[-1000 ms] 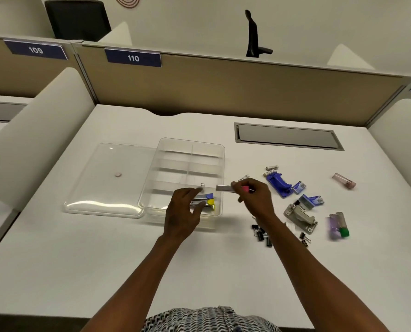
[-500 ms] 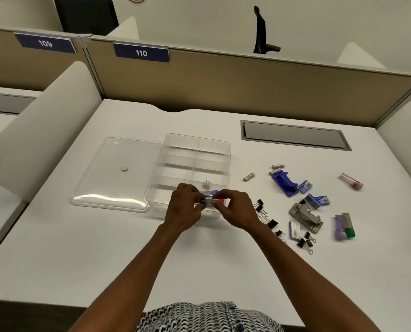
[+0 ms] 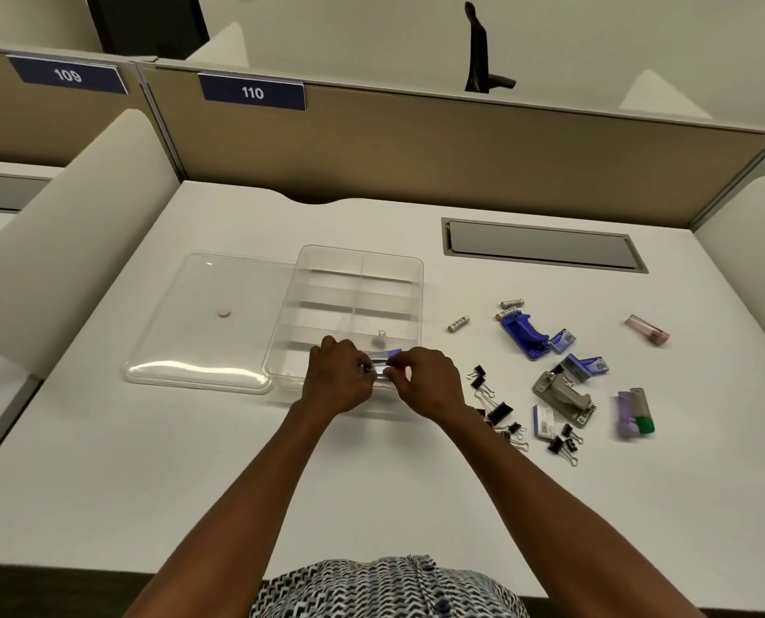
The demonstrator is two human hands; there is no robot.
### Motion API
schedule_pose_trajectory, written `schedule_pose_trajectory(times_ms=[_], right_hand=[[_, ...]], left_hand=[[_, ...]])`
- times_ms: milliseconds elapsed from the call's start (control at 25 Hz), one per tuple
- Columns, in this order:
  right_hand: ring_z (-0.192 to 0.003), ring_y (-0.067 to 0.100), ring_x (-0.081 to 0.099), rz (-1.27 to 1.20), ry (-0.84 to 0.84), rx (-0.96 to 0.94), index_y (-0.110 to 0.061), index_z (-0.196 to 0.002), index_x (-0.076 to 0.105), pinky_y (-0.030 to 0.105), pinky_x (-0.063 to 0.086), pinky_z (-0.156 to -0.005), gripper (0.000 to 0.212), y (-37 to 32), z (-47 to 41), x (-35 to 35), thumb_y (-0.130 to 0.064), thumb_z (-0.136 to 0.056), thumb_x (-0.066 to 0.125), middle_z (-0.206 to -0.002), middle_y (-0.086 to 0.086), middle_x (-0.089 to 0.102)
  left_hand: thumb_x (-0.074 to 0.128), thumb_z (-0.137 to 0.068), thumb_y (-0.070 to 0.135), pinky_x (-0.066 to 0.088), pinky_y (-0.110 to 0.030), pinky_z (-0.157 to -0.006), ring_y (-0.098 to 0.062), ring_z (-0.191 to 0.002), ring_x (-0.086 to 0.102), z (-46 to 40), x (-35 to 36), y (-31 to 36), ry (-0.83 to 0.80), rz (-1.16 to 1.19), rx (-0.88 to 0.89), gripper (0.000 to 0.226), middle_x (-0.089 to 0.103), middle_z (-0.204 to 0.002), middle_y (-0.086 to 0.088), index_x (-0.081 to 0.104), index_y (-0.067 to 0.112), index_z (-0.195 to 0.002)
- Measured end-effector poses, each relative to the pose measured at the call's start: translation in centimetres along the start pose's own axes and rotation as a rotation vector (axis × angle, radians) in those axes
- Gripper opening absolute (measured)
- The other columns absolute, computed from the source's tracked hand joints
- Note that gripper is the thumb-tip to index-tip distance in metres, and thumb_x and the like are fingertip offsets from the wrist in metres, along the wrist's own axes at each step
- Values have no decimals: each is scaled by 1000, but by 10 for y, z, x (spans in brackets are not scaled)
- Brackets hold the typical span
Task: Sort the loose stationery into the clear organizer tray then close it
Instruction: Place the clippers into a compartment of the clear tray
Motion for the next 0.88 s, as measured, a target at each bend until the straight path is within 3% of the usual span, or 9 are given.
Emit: schedule_pose_trajectory(times_ms=[200,360,560,720,880], right_hand=[[-84,25,66,87,-32,35,-27,-93,77,28,41,-63,19,5,2,10,-35,-91,60,-89,-2,73],[-83,25,67,96,-43,32,-23,-91,73,33,51,-68,19,9,4,8,-35,-91,58,-87,-4,75],[-83,20,53,115,52,-170,-25,-84,74,30,39,-65,25,-2,18,-2,-42,-93,58,-86,-8,71],[-86,23,48,225,-28,-261,-26,-91,77,32,28,-69,40,-6,18,4,-46,-99,44,-86,-6,72],[-87,26,47,273,-86,-272,-27,-98,73,34,30,-71,40,-8,17,9,-45,-103,38,-89,-3,72]], left_hand=[[45,-94,41,37,-37,-86,-22,-101,50,8,13,-9,35,-58,-29,35,67,-101,1,71,17,-99],[49,-95,37,33,-34,-77,-19,-93,50,14,10,-7,138,-25,36,32,68,-93,4,74,19,-95],[46,-95,44,33,-34,-80,-18,-97,49,15,12,-8,153,22,91,39,71,-91,6,76,21,-98],[35,-97,51,38,-38,-82,-19,-97,49,15,17,-7,107,-66,121,50,71,-92,8,75,22,-99],[35,-98,51,37,-37,-87,-20,-102,49,20,17,-6,119,-69,151,52,70,-106,11,77,21,-94]])
Point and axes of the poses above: each hand's wrist, its own z-axis away from the middle knuckle, its own x-axis out of the palm, y = z × x, the point moved 9 cm from there along -z, towards the middle knuckle
